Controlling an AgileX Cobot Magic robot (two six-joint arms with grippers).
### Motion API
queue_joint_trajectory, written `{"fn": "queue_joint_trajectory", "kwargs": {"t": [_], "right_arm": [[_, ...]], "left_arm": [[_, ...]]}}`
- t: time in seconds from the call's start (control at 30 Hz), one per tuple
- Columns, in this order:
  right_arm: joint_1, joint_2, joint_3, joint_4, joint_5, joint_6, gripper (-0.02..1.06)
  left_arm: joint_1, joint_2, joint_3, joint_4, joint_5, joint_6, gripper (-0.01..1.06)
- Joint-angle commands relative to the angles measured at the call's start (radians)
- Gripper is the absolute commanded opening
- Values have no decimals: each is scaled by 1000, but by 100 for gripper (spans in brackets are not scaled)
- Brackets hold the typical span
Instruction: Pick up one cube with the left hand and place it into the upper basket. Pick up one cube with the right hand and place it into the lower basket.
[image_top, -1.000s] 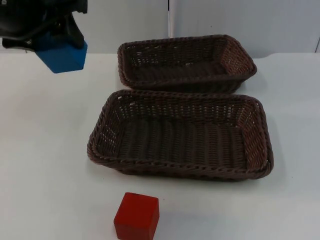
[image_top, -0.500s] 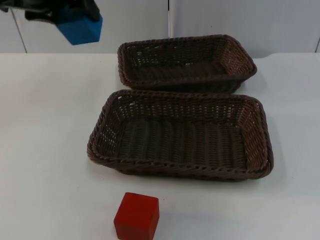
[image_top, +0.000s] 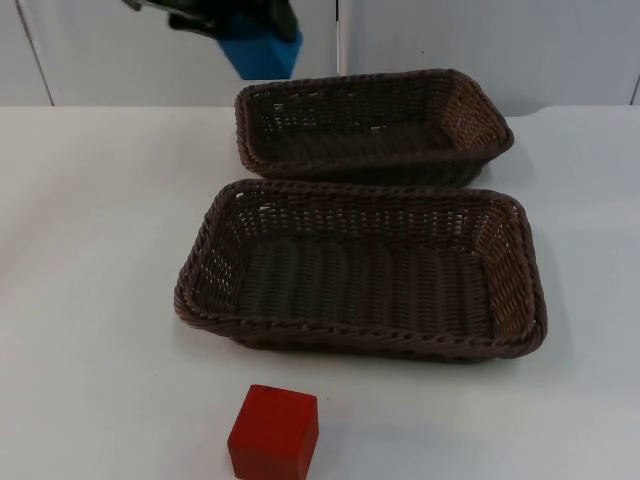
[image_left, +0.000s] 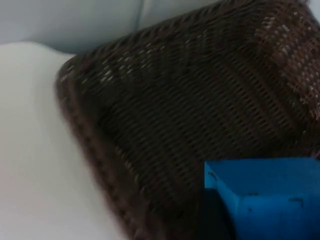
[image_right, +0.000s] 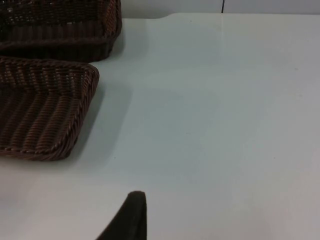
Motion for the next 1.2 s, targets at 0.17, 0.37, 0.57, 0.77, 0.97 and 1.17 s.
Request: {"fn": "queue_joint_trajectory", "kwargs": {"t": [0.17, 0.37, 0.57, 0.77, 0.97, 1.17], "right_arm": [[-5, -4, 7, -4, -7, -1, 105], [-5, -4, 7, -4, -7, -1, 105], [-5, -4, 7, -4, -7, -1, 105], [-5, -4, 7, -4, -7, -1, 105], [-5, -4, 7, -4, -7, -1, 105], [-5, -4, 7, -4, -7, -1, 105]], "left_arm": [[-47, 152, -190, -4, -4, 17, 0], [-47, 288, -329, -4, -24, 17, 0], [-47, 382, -379, -2, -113, 17, 0], [-47, 436, -379, -2, -177, 17, 0], [-47, 470, -377, 1, -184, 20, 0], [-47, 472, -377, -11, -177, 20, 32]]}}
